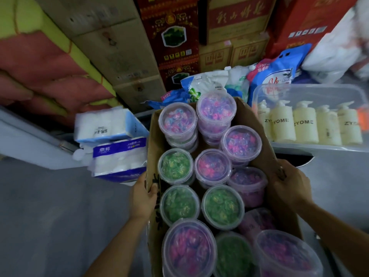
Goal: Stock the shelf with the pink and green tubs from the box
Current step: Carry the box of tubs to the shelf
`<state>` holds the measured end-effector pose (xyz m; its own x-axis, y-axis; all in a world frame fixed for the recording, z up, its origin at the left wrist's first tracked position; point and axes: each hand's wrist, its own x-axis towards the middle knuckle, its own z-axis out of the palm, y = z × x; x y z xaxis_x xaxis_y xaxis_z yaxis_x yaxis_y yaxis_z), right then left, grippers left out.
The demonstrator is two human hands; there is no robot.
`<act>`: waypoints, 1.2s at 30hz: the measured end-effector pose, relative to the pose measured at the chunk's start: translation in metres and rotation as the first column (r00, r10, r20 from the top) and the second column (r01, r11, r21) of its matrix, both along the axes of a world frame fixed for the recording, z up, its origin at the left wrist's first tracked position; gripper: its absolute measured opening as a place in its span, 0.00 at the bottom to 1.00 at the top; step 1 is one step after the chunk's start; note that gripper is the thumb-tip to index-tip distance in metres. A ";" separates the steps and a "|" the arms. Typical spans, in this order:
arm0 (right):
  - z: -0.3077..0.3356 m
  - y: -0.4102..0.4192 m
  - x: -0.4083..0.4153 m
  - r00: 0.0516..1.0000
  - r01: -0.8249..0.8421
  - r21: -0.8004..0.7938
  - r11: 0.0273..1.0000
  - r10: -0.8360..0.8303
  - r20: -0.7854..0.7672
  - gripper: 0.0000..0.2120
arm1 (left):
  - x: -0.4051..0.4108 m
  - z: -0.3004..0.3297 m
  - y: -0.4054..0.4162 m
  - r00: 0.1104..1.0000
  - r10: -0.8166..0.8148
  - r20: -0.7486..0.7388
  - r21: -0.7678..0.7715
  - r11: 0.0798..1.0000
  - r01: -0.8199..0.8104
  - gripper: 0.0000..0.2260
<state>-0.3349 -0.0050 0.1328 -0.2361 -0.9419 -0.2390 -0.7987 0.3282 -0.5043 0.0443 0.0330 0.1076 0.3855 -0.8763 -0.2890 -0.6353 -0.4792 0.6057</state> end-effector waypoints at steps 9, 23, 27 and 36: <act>0.090 0.046 -0.028 0.985 0.170 -0.055 0.984 -0.172 -0.030 0.14 | -0.022 0.097 -0.017 0.967 -0.202 0.154 -0.043 0.977 0.211 0.16; 0.164 0.193 -0.076 0.846 0.511 -0.256 0.820 -0.533 -0.017 0.10 | -0.102 0.176 -0.024 0.809 -0.573 0.132 -0.192 0.786 0.588 0.12; 0.177 0.257 -0.074 0.751 0.632 -0.295 0.717 -0.660 0.005 0.10 | -0.129 0.198 -0.009 0.699 -0.701 0.139 -0.229 0.664 0.712 0.04; 0.209 0.406 -0.056 0.495 0.843 -0.255 0.475 -0.868 0.020 0.16 | -0.200 0.228 0.049 0.464 -0.871 0.160 -0.250 0.418 0.873 0.06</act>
<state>-0.3906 0.4015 0.3417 -0.9611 -0.2761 0.0043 -0.2259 0.7771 -0.5874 -0.1562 0.0824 0.3357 -0.6300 -0.7766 0.0051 -0.6214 0.5081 0.5964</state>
